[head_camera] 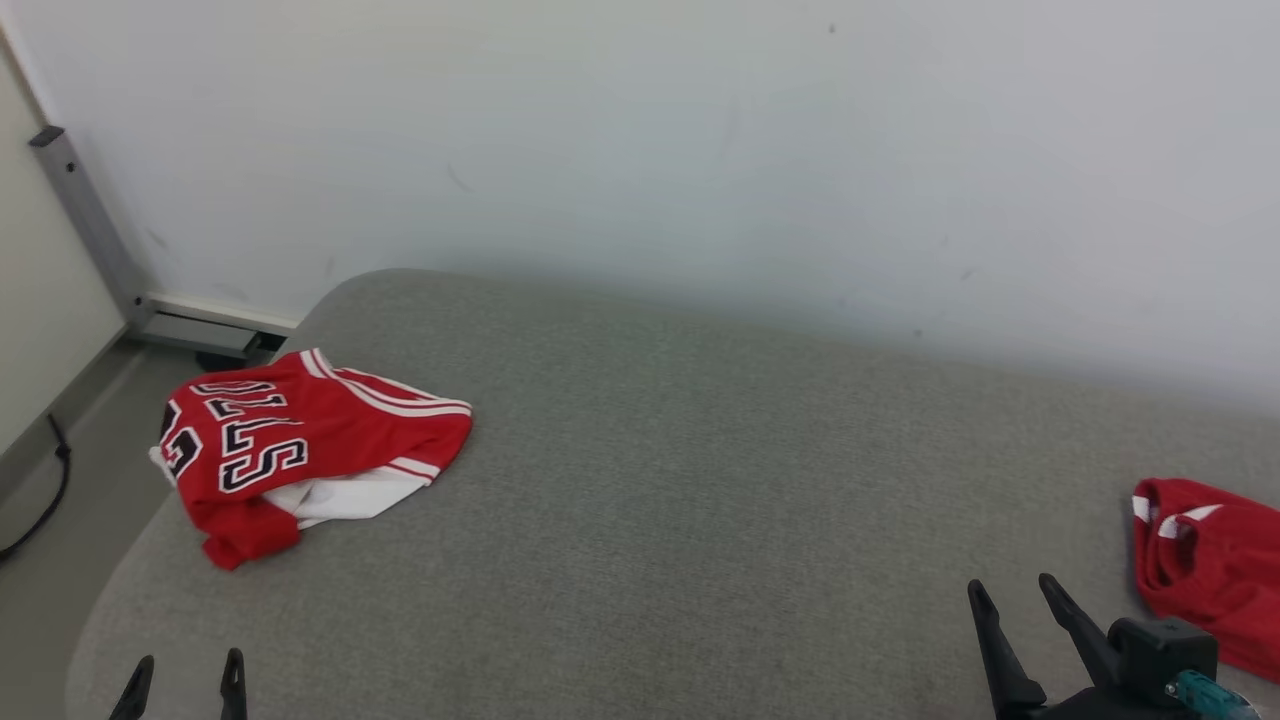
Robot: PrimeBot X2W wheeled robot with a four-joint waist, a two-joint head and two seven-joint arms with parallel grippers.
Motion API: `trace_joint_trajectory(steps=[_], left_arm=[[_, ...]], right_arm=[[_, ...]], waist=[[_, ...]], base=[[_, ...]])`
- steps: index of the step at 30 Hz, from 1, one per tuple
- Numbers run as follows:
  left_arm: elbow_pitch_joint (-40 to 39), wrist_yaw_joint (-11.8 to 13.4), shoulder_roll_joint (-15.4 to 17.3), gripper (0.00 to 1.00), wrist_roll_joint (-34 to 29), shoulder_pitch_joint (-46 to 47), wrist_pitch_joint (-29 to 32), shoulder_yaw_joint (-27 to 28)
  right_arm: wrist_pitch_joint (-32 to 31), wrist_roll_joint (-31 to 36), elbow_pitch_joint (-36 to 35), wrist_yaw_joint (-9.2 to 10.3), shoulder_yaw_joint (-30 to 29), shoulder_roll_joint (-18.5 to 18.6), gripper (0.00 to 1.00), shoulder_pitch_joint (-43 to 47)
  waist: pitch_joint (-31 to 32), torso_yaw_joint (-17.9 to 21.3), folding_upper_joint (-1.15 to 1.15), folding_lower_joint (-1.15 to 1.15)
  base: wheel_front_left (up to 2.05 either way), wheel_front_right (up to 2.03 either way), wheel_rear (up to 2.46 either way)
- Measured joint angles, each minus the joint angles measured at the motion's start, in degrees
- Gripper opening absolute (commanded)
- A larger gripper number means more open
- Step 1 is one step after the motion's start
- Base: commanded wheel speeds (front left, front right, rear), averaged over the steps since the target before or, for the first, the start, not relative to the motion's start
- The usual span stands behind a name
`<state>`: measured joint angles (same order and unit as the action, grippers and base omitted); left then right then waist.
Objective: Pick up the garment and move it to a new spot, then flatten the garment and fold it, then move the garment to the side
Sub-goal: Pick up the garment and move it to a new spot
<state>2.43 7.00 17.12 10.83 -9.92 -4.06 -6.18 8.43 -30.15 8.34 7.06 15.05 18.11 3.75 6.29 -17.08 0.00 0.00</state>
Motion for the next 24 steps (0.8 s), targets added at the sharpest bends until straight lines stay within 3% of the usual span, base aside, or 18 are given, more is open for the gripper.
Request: trace_joint_trajectory(steps=[12,24], left_arm=[[-1.5,0.0,-0.9,1.00,0.8,-1.9,0.5,4.1],[-3.1,0.1,-2.4,1.00,1.3,-2.8,0.6,6.4]], right_arm=[[-4.2,0.3,1.3,-1.53,3.4,-1.0,1.00,-6.3],[-6.6,0.5,4.6,-3.03,5.0,-1.3,1.00,-10.2]], waist=[[-1.1,-8.7,0.01,0.00],[-2.9,-11.0,0.01,0.00]], base=[[0.00,0.00,0.00],[0.00,0.00,0.00]])
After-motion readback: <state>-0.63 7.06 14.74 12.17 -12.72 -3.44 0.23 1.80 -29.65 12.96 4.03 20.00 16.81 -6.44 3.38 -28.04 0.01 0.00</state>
